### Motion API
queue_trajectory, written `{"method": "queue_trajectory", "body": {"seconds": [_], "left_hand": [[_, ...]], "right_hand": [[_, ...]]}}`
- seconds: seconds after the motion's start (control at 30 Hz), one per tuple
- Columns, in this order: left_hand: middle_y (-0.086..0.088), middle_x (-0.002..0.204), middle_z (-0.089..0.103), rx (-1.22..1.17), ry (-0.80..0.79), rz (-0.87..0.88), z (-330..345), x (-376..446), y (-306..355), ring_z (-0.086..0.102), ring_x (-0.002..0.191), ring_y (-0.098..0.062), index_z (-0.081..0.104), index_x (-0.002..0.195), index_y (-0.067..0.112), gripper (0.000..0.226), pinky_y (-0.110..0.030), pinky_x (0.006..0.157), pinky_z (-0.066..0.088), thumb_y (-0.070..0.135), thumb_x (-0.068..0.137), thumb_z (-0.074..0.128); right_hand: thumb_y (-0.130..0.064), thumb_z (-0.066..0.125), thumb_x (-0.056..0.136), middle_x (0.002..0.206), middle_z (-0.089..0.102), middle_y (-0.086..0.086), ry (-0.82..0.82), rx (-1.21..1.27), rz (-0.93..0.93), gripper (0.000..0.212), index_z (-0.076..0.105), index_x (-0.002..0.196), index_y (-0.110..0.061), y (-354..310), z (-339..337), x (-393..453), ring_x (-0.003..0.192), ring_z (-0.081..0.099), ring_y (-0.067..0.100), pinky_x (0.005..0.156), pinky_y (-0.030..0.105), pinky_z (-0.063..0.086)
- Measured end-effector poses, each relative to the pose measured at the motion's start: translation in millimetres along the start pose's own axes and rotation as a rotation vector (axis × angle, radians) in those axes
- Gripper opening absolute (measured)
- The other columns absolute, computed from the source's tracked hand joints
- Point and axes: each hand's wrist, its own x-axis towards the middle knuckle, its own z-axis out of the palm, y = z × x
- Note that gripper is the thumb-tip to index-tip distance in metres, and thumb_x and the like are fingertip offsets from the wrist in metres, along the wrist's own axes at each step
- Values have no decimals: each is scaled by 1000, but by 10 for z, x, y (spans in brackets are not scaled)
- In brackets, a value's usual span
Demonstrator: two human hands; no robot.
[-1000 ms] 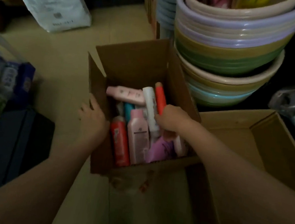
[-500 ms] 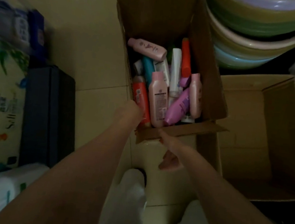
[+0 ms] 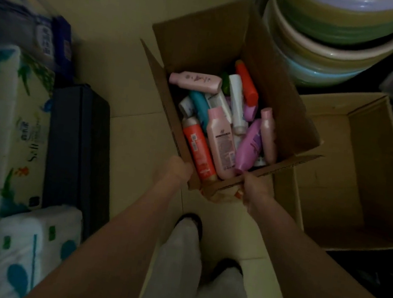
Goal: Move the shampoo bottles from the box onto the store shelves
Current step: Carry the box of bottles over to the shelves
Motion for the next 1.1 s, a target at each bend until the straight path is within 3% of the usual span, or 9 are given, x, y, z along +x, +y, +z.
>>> {"method": "queue_trajectory", "body": {"seconds": [0.1, 0.23, 0.37, 0.5, 0.6, 0.67, 0.77, 0.93, 1.1], "left_hand": [[-20, 132, 53, 41, -28, 30, 183, -274, -200, 52, 116, -32, 54, 124, -3, 42, -32, 89, 40, 27, 97, 41], [-20, 131, 53, 42, -48, -53, 352, -643, -543, 51, 119, -34, 54, 124, -2, 42, -32, 92, 41, 28, 96, 43], [-19, 130, 54, 21, -104, -99, 646, -1053, -963, 51, 119, -32, 55, 123, -1, 43, -30, 92, 40, 31, 98, 41], [-21, 130, 53, -141, -183, -143, 1065, -1601, -1226, 51, 119, -31, 51, 126, -6, 38, -18, 67, 39, 17, 100, 38], [-20, 132, 53, -254, -345, -207, 1377, -1756, -1391, 50, 122, -30, 48, 129, -6, 37, -21, 85, 44, 13, 100, 35], [-16, 89, 72, -181, -501, -220, 1507, -1693, -1524, 62, 95, -29, 63, 100, -4, 36, -27, 75, 49, 17, 100, 34], [5, 27, 48, -202, -626, -310, 1684, -1535, -1665, 57, 39, -15, 45, 66, 10, 32, -14, 43, 47, 13, 97, 42], [-18, 74, 63, -366, -495, -370, 1805, -1516, -1709, 62, 65, -29, 49, 78, 3, 29, -38, 76, 57, 28, 93, 50], [-24, 104, 66, -443, -238, -354, 2071, -1662, -1814, 64, 96, -39, 62, 103, -3, 39, -46, 86, 53, 32, 88, 54]], "right_hand": [[-41, 53, 56, 86, 53, 12, 18, -43, -27, 50, 59, 98, -14, 324, -107, -238, 74, 48, 23, 49, 24, 29], [-42, 48, 53, 85, 49, 12, -7, -65, 8, 39, 52, 82, -16, 729, -188, -609, 66, 43, 22, 49, 26, 27], [-35, 60, 70, 95, 61, 19, 36, -114, 53, 38, 61, 93, -4, 1101, -279, -932, 85, 60, 32, 68, 38, 52], [-16, 58, 82, 109, 63, 23, 71, -223, 126, 35, 59, 112, 1, 1469, -367, -1071, 97, 62, 38, 84, 48, 54], [-18, 63, 83, 109, 63, 19, 65, -315, 142, 40, 58, 118, 0, 1700, -424, -1246, 92, 61, 33, 79, 38, 53], [-22, 64, 84, 105, 62, 17, 44, -343, 172, 40, 58, 117, 0, 1933, -446, -1294, 83, 57, 27, 67, 31, 47], [-23, 60, 85, 93, 63, 14, 23, -382, 223, 35, 60, 110, 1, 2173, -372, -1353, 68, 57, 24, 53, 27, 41], [-23, 52, 89, 116, 61, 20, 111, -397, 199, 40, 55, 121, 0, 2230, -203, -1227, 101, 61, 35, 75, 32, 46], [-28, 59, 77, 101, 63, 16, 10, -298, 182, 46, 57, 114, 0, 2313, -251, -1175, 81, 61, 30, 63, 29, 48]]}}
